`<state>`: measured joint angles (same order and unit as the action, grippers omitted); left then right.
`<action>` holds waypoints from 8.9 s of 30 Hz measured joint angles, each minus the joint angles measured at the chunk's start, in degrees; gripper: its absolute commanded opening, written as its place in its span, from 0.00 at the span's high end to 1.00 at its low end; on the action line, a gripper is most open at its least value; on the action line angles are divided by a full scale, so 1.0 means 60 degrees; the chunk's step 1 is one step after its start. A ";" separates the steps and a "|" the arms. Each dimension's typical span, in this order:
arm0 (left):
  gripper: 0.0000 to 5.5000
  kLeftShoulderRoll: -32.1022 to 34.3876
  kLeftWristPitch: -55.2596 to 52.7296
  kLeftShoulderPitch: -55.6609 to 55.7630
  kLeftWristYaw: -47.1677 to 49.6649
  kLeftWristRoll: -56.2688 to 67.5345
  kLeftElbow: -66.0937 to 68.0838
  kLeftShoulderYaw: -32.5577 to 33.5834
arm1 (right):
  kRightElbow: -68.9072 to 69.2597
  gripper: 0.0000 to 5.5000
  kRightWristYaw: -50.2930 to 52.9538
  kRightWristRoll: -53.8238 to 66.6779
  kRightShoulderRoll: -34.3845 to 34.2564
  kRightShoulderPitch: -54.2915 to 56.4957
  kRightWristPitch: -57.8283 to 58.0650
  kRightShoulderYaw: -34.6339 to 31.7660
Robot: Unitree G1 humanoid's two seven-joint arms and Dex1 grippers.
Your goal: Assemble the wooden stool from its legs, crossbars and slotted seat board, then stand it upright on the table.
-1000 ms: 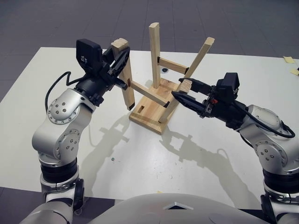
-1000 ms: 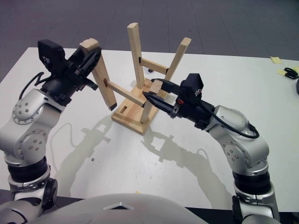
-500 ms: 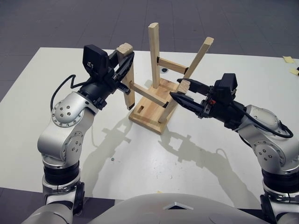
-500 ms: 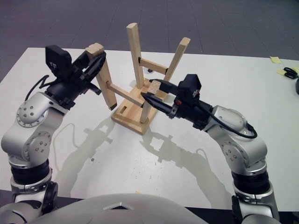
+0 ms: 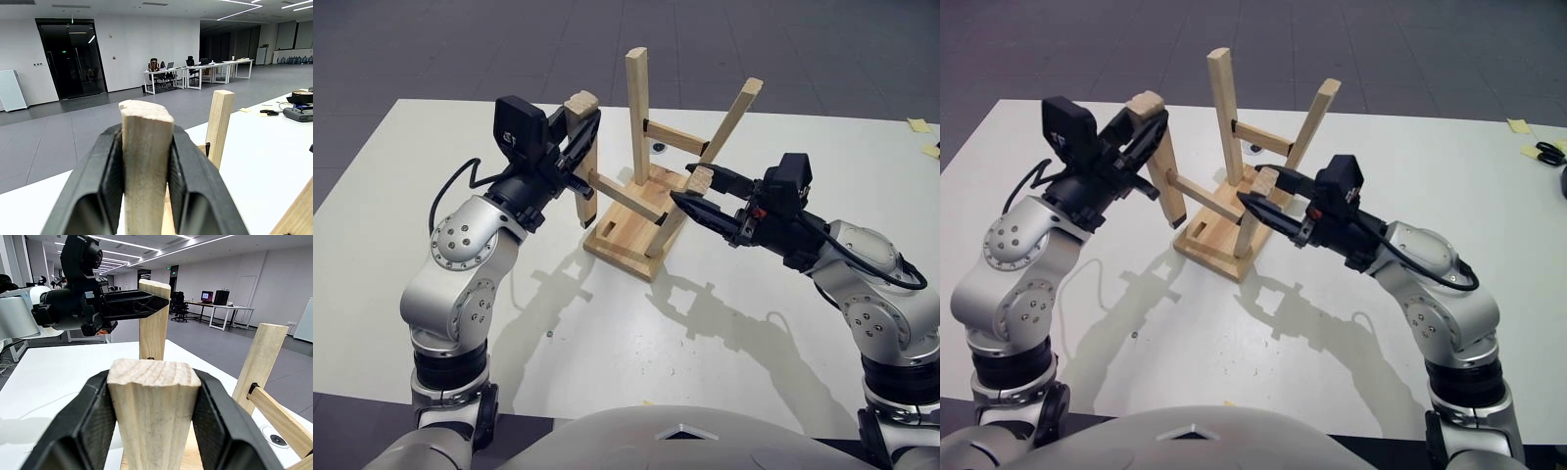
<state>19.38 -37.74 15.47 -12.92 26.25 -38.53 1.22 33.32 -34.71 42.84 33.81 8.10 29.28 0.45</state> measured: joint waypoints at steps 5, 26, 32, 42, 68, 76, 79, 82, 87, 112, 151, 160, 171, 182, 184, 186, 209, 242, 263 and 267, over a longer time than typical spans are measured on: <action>0.81 -0.0148 0.0114 0.0001 0.0004 -0.0251 -0.0024 -0.0134 | -0.0003 0.62 0.0049 0.0005 -0.0063 -0.0021 0.0000 -0.0030; 0.81 -0.2749 0.2449 -0.1465 0.0384 0.0155 0.1048 0.0494 | -0.0053 0.62 0.0047 -0.0006 -0.0099 0.0036 -0.0019 0.0038; 0.81 -0.2699 0.3380 -0.1568 0.0050 0.0041 0.1629 0.0305 | -0.0059 0.62 0.0048 -0.0005 -0.0099 0.0033 -0.0014 0.0046; 0.81 -0.2567 0.4756 -0.1457 -0.0632 -0.0211 0.2806 0.0084 | -0.0145 0.62 0.0032 -0.0001 -0.0096 0.0136 0.0073 0.0054; 0.81 -0.0742 0.5383 -0.2409 -0.0247 -0.0231 0.2348 -0.0624 | 0.0142 0.62 -0.0295 0.0021 0.0430 0.0147 0.0499 0.0015; 0.81 -0.0246 0.5077 -0.2331 0.0521 -0.0400 0.2116 -0.0949 | 0.0336 0.62 -0.0136 -0.0027 0.0510 0.0439 0.1072 0.0052; 0.81 -0.0063 0.4987 -0.2249 0.0753 -0.0410 0.2124 -0.1067 | 0.0313 0.62 -0.0082 0.0000 0.0478 0.0598 0.1373 0.0047; 0.81 0.0011 0.4900 -0.2215 0.0883 -0.0410 0.2143 -0.1133 | 0.0276 0.62 -0.0058 -0.0025 0.0420 0.0667 0.1542 0.0048; 0.70 0.0175 0.4809 -0.2203 0.1000 -0.0411 0.2146 -0.1185 | 0.0276 0.62 0.0052 -0.0138 0.0231 0.0698 0.1731 0.0059; 0.02 -0.0537 0.0835 0.1398 0.0693 0.3777 0.1745 0.1423 | -0.0821 0.12 0.1052 0.0649 -0.1435 0.1457 0.1725 -0.0883; 0.02 -0.0947 0.1777 0.6457 -0.1174 0.2251 0.6878 0.2199 | -0.1250 0.02 0.3099 0.1630 -0.2402 0.3184 0.1647 -0.1791; 0.02 -0.1156 0.1003 0.4816 -0.1867 0.2041 0.7746 0.1097 | -0.1391 0.02 0.3573 0.1689 -0.3015 0.3792 0.1273 -0.1604; 0.02 -0.1389 0.1053 0.3747 -0.1392 0.2288 0.5998 0.1143 | -0.1417 0.02 0.3496 0.1353 -0.3313 0.3065 0.1146 -0.1186; 0.02 -0.1401 0.0647 0.4928 0.0427 0.3536 0.5042 0.2875 | -0.1727 0.02 0.2711 0.0657 -0.2737 0.2916 0.1076 -0.0301; 0.02 -0.1353 0.0647 0.4901 0.0483 0.3535 0.5049 0.2952 | -0.1466 0.02 0.2625 0.0355 -0.2481 0.2683 0.0898 -0.0148; 0.02 -0.1361 0.0632 0.4754 0.0538 0.3541 0.5003 0.2943 | -0.1426 0.02 0.2651 0.0260 -0.2555 0.2604 0.0718 -0.0095; 0.02 -0.0382 0.0923 0.3979 0.0604 0.3332 0.4764 0.3560 | -0.1329 0.02 0.1777 0.0096 -0.1344 0.0929 0.1511 0.0373; 0.02 0.3863 -0.0126 -0.0238 -0.6759 0.1746 0.4351 0.0209 | -0.9352 0.02 -0.5082 -0.3584 0.0233 0.2733 -0.3159 0.0715; 0.02 0.3277 0.1486 0.0707 -0.7888 -0.0048 0.6701 -0.0747 | -0.7502 0.02 -0.5812 -0.4116 -0.0359 0.1862 -0.2589 0.1537; 0.10 0.3243 0.2421 0.1500 -0.8336 -0.0637 0.7729 -0.1019 | -0.7744 0.07 -0.5686 -0.4114 -0.0569 0.1926 -0.2769 0.1469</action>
<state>38.83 -23.21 24.47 -62.93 22.43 7.84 -4.89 -13.15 -68.82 18.15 30.39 19.66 12.67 9.26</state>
